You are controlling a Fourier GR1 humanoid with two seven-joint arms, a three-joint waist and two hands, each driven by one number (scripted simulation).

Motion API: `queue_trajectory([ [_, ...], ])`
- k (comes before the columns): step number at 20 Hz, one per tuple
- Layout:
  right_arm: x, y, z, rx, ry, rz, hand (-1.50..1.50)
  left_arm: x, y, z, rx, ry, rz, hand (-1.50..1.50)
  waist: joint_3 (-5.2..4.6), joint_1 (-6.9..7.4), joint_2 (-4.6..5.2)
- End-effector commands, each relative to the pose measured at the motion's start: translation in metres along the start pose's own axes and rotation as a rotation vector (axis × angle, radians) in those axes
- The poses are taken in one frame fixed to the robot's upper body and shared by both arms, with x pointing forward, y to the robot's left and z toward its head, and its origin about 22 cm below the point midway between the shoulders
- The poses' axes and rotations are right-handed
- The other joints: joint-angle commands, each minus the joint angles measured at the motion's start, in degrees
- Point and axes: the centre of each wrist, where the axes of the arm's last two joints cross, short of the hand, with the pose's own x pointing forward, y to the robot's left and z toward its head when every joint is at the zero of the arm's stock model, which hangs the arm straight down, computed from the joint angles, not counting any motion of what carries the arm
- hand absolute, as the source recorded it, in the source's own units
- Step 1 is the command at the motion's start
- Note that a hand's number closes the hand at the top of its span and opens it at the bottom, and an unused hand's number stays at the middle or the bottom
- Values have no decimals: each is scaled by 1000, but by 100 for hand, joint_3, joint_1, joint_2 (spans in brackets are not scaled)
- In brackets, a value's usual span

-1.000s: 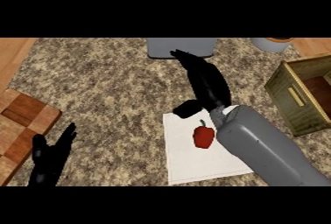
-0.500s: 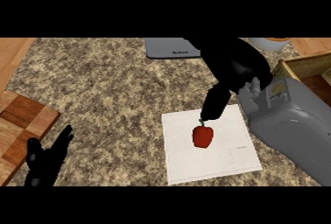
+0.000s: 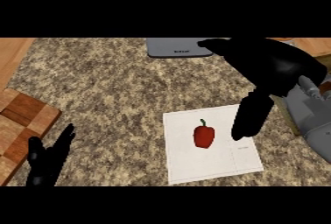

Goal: Pick the bell pepper from the placemat and place it in the basket

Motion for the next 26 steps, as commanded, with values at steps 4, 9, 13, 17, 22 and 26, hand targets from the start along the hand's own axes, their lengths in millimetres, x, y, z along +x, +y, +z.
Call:
queue_trajectory([
  [4,3,16,21,51,126,38,-150,-10,-10,-8,-23,69,-12,0,-36,76,70],
  [9,-7,30,19,43,129,-18,-150,-16,-25,-8,-15,61,-9,0,-33,117,90],
  [13,-7,73,-1,31,122,-35,-150,-22,-9,-2,-11,50,-17,0,-29,199,104],
  [17,-19,91,-3,37,140,-16,-150,-7,-10,-9,-30,59,-20,0,-27,152,103],
  [22,-10,112,-28,76,184,26,-150,-17,-10,-14,-25,59,-9,0,-34,208,121],
  [26,-23,125,-20,87,180,21,-150,4,-8,-15,-26,57,-15,0,-29,177,103],
])
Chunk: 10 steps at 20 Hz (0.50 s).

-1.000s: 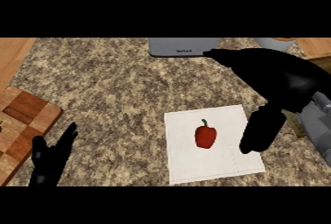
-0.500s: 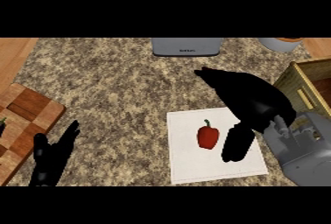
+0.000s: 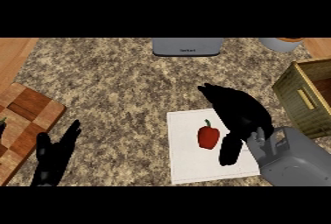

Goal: Pick the bell pepper from the placemat and place it in the basket

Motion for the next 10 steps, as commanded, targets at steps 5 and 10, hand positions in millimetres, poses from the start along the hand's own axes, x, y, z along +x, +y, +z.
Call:
queue_trajectory([
  [5,1,39,-17,-9,50,-11,-150,-19,6,-5,-29,90,18,0,-54,1,36],
  [10,-38,59,-32,16,82,18,-150,-1,1,-11,-9,76,17,0,-51,-1,45],
])
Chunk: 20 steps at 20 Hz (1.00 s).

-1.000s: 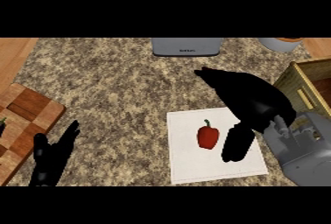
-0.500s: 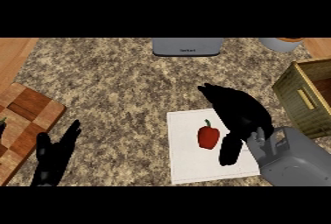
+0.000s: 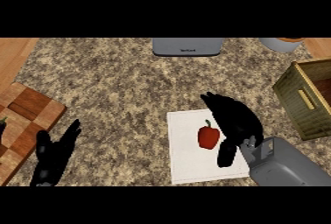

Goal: Pick the bell pepper from the placemat and place it in the basket

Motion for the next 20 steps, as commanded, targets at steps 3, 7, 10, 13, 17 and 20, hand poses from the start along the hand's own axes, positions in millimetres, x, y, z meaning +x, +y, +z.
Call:
queue_trajectory([
  [3,4,12,-9,-7,24,9,-150,-25,-8,-3,-12,51,8,0,-51,-3,32],
  [7,5,18,-17,-18,17,-11,-150,-22,2,-2,5,75,13,0,-51,4,34],
  [10,16,33,-25,-19,13,0,-150,-23,-16,9,7,57,-3,0,-49,17,31],
  [13,20,24,-23,-14,16,11,-150,-22,0,10,20,63,9,0,-50,12,26],
  [17,18,47,-50,35,54,33,-150,-25,8,-4,10,63,9,0,-51,32,46],
  [20,4,34,-43,86,80,61,-150,-30,3,15,-9,58,10,0,-51,23,29],
])
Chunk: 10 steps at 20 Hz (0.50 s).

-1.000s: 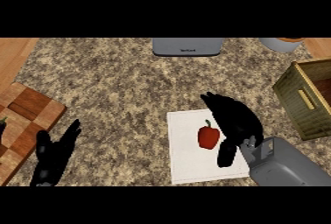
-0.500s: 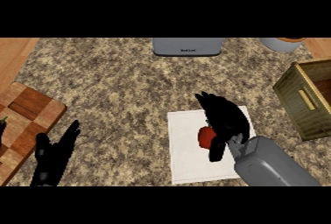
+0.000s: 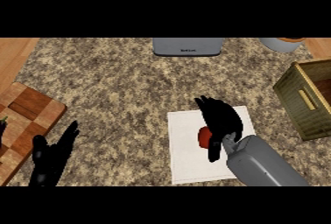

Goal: Pick the bell pepper from the placemat and place it in the basket

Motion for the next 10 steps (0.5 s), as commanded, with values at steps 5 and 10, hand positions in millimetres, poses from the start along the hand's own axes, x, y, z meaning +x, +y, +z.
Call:
queue_trajectory([
  [5,-14,20,-6,32,24,2,-150,-27,8,10,-11,93,26,0,-54,5,30],
  [10,-27,35,-15,31,14,11,-150,-11,-15,-1,-24,93,14,0,-53,-26,31],
])
